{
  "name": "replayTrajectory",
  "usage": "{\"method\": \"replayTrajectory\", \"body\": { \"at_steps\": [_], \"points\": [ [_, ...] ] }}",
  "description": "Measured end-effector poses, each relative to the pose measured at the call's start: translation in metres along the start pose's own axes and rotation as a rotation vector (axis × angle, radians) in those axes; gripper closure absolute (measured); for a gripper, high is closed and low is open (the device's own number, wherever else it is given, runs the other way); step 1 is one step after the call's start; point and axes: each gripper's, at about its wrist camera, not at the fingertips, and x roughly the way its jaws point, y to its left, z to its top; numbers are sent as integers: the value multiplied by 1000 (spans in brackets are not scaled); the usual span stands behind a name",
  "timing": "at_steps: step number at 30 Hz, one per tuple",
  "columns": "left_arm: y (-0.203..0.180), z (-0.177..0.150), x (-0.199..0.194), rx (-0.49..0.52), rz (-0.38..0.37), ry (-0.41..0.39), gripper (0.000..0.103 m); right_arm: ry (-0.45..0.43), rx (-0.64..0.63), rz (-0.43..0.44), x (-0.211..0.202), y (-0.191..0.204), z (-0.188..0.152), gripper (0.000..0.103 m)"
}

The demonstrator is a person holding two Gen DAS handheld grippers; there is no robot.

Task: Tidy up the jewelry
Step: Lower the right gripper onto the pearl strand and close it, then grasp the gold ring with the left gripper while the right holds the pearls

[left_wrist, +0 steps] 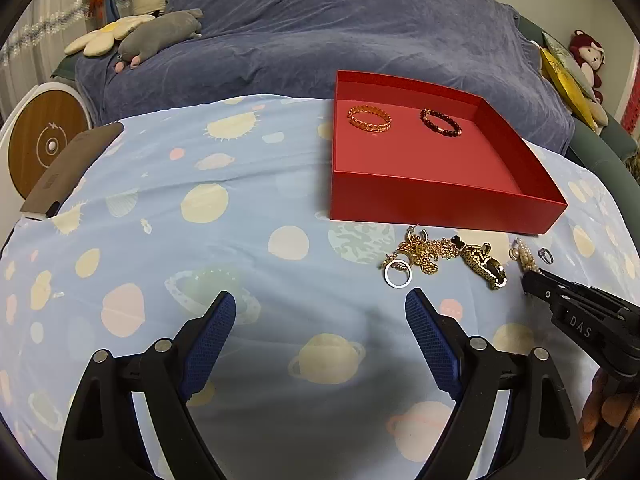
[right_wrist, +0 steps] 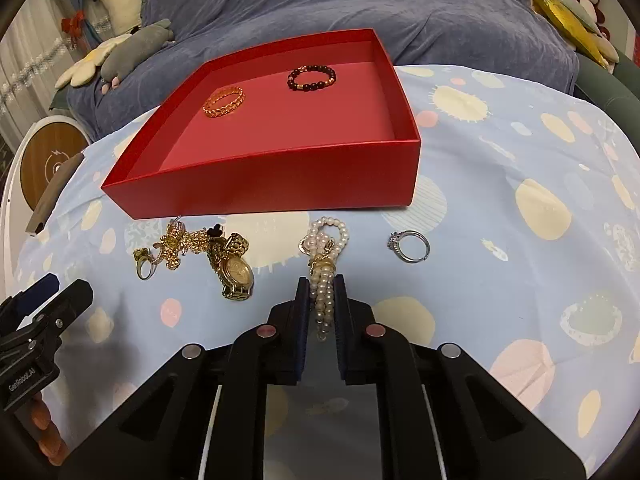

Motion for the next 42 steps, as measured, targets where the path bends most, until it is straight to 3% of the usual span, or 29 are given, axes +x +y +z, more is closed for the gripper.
{"method": "replayTrajectory", "body": {
  "at_steps": [13,15,20,24,27,31,42],
  "points": [
    [-21,8,22,39,-19,-3,21,-8,36,79,-27,-7,-3,93],
    [-24,9,29,41,-19,2,24,-2,48,83,-26,-11,-4,93],
    [-35,8,46,73,-15,25,45,-6,61,91,-28,-14,-2,93],
    [-40,5,46,107,8,3,48,-10,60,93,-29,-15,-1,93],
    [-41,5,46,113,1,-3,58,-8,60,93,-29,-15,-1,93],
    [-44,5,44,136,-2,-11,86,-12,51,93,-32,-13,-2,93],
    [-29,9,19,74,-62,-20,86,-51,14,90,-46,-6,-2,93]
  ]
}}
